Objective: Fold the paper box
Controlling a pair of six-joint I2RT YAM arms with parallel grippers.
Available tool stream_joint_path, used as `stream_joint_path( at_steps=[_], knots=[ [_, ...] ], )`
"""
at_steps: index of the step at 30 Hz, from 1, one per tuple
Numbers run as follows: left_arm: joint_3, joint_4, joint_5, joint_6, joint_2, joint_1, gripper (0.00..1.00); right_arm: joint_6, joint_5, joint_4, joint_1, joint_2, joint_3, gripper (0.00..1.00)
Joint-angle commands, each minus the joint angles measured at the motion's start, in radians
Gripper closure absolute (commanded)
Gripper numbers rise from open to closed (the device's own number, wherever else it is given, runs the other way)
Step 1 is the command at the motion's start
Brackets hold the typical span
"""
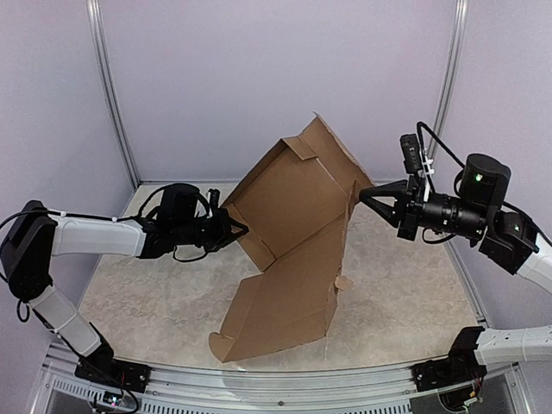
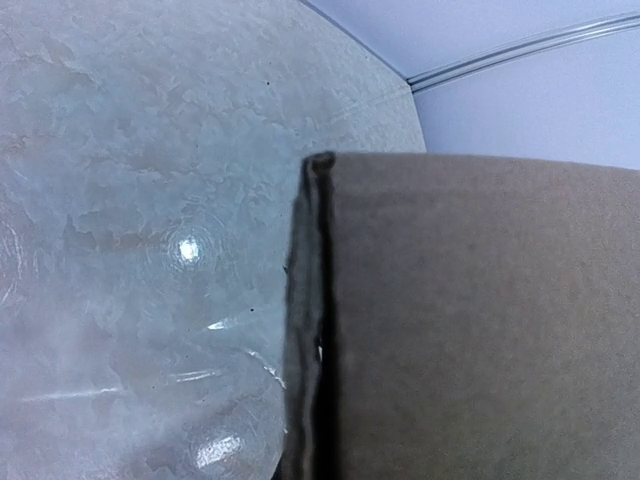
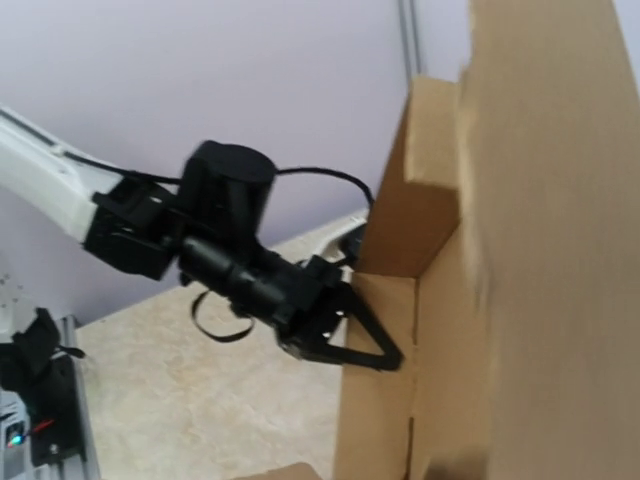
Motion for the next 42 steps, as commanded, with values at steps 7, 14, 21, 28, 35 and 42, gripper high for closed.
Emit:
stream_joint_path(
  at_steps=[7, 14, 21, 28, 35, 42],
  knots=[
    [0.027, 0.057, 0.074, -0.069, -0.069, 0.011, 1.0, 0.027, -0.059, 0.131, -0.001, -0.019, -0.052, 1.0],
    [0.032, 0.051, 0.074, -0.065, -0.08, 0.011, 1.0, 0.06, -0.033, 0.212, -0.001, 0.024, -0.026, 1.0],
    [0.037, 0.041, 0.078, -0.059, -0.087, 0.01, 1.0, 0.051, -0.005, 0.215, -0.001, 0.081, 0.016, 1.0],
    [0.047, 0.024, 0.08, -0.044, -0.096, 0.001, 1.0, 0.041, 0.004, 0.197, 0.002, 0.147, 0.032, 1.0],
    [0.072, 0.0, 0.085, -0.029, -0.103, -0.007, 1.0, 0.017, 0.037, 0.113, 0.02, 0.176, 0.029, 1.0],
    [0.1, -0.032, 0.081, -0.002, -0.103, -0.009, 1.0, -0.024, 0.088, -0.006, 0.032, 0.156, 0.033, 1.0]
  ],
)
